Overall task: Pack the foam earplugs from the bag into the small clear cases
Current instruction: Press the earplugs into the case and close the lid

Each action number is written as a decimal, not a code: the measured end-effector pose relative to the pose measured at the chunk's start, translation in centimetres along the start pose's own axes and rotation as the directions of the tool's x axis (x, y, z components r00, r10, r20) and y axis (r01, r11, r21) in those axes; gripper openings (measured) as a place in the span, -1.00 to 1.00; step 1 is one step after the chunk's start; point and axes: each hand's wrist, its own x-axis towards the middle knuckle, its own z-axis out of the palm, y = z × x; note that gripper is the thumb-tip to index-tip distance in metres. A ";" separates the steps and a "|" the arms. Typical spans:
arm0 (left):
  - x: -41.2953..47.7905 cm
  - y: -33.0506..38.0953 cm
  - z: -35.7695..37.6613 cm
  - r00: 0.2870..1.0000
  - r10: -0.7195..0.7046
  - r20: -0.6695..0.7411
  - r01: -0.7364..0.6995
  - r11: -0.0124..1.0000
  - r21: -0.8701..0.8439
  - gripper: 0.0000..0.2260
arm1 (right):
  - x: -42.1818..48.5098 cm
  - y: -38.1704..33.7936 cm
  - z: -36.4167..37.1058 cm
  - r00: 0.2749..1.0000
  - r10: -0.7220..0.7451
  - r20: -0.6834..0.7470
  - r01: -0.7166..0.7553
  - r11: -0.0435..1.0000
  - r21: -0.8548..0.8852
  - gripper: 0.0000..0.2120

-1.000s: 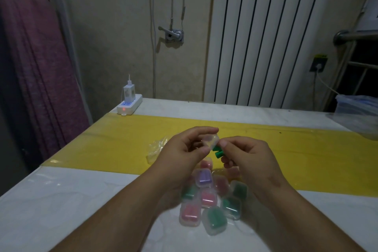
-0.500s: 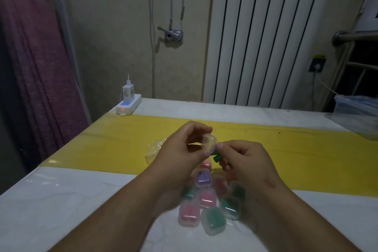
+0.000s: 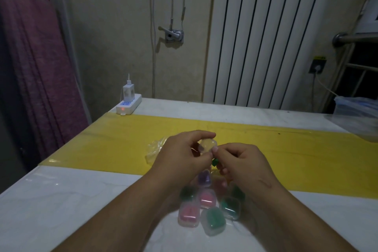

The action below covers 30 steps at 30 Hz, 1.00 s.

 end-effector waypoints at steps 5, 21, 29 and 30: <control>0.1 0.0 0.0 1.000 0.020 0.001 -0.020 1.000 0.013 -0.69 | 0.1 0.0 -0.1 0.998 0.055 0.003 -0.055 0.994 0.093 -0.77; 0.1 0.3 0.1 0.997 0.000 -0.074 -0.006 0.997 -0.075 -0.83 | 0.1 -0.4 -0.5 0.987 0.159 0.011 -0.158 0.966 0.204 -0.83; 0.3 0.1 0.0 0.993 0.001 -0.117 -0.013 0.995 -0.097 -0.78 | -0.1 -0.5 -0.3 0.991 0.130 0.042 -0.137 0.952 0.272 -0.89; 0.3 0.0 0.0 0.993 0.004 -0.116 -0.014 0.996 -0.089 -0.77 | -0.1 -0.5 -0.3 0.990 0.134 0.051 -0.142 0.956 0.257 -0.87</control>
